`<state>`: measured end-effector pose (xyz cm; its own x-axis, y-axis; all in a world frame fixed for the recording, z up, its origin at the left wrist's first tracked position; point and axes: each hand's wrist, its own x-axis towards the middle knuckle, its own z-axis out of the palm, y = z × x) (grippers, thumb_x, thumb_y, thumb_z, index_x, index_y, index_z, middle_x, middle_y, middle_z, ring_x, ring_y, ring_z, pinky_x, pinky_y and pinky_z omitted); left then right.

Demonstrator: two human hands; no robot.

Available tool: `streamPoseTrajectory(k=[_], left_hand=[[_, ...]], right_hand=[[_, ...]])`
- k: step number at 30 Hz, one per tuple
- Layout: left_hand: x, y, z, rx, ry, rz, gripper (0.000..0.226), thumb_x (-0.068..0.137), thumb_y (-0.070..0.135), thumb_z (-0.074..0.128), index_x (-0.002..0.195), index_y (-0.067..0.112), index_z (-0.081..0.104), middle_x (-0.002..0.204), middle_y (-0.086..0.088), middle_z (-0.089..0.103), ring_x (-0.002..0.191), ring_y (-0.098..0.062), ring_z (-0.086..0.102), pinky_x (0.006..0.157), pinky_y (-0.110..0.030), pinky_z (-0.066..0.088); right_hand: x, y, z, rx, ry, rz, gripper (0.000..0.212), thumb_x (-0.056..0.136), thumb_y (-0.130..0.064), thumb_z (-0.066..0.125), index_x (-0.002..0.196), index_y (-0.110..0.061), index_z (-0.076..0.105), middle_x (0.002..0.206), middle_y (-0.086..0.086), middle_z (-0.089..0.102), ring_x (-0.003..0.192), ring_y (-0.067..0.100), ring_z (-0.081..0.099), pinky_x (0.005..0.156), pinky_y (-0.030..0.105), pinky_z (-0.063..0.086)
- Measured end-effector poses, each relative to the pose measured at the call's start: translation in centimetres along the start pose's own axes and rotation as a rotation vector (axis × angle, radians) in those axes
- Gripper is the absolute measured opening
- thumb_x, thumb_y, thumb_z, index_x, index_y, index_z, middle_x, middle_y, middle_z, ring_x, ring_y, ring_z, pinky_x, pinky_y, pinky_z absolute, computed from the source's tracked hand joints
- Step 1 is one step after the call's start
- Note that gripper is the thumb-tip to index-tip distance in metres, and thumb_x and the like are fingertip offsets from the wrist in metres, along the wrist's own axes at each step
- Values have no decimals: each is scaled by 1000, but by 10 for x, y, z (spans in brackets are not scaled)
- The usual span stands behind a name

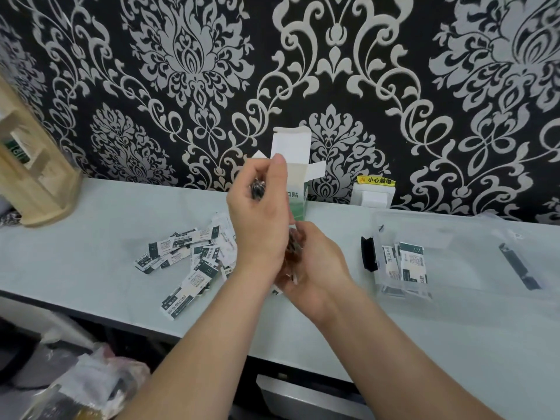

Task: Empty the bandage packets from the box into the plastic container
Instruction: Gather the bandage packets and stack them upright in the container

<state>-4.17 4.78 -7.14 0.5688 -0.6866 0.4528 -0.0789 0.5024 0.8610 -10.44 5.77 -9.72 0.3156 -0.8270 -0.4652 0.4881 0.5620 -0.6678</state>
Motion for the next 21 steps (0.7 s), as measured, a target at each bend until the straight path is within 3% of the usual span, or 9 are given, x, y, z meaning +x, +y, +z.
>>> streamPoseTrajectory(k=[4,8,11,14,18,21], left_hand=[[-10,-6,7,-64,-32,-179,43,94,22,58,53,15,46,55,-9,43,53,-21,41,55,-34,40],[-15,-6,9,9,-80,-141,51,95,26,56,48,14,43,50,-10,41,51,-20,40,55,-31,37],[-6,1,6,57,-13,-163,53,98,29,51,48,14,41,45,-1,37,47,-17,36,49,-26,32],[8,4,-1,31,112,-289,50,98,29,47,51,14,38,48,0,33,46,-12,32,46,-25,28],[10,7,-2,27,125,-438,52,94,28,41,43,19,35,44,5,34,46,-12,33,54,-29,31],[4,13,2,72,91,-444,51,95,30,40,46,19,35,50,3,36,52,-13,34,59,-32,32]], right_hand=[[-1,-8,0,68,7,-92,26,93,-8,46,73,-11,62,64,8,63,57,20,56,62,31,42],[-4,-17,-2,105,-15,-129,25,90,-2,47,66,-7,55,62,12,58,59,22,54,61,33,43],[-7,-21,-3,-106,-190,-210,17,94,-10,50,81,-8,60,71,11,56,68,20,52,64,32,42],[-12,-29,-7,-457,-350,-279,14,93,-25,61,88,-12,60,74,2,57,64,8,57,60,24,45],[-16,-41,-17,-715,-409,-323,18,86,-18,71,76,-11,57,74,5,59,66,7,61,74,28,57],[-19,-50,-22,-808,-425,-344,22,79,-12,77,70,-14,57,67,5,59,63,12,56,65,25,52]])
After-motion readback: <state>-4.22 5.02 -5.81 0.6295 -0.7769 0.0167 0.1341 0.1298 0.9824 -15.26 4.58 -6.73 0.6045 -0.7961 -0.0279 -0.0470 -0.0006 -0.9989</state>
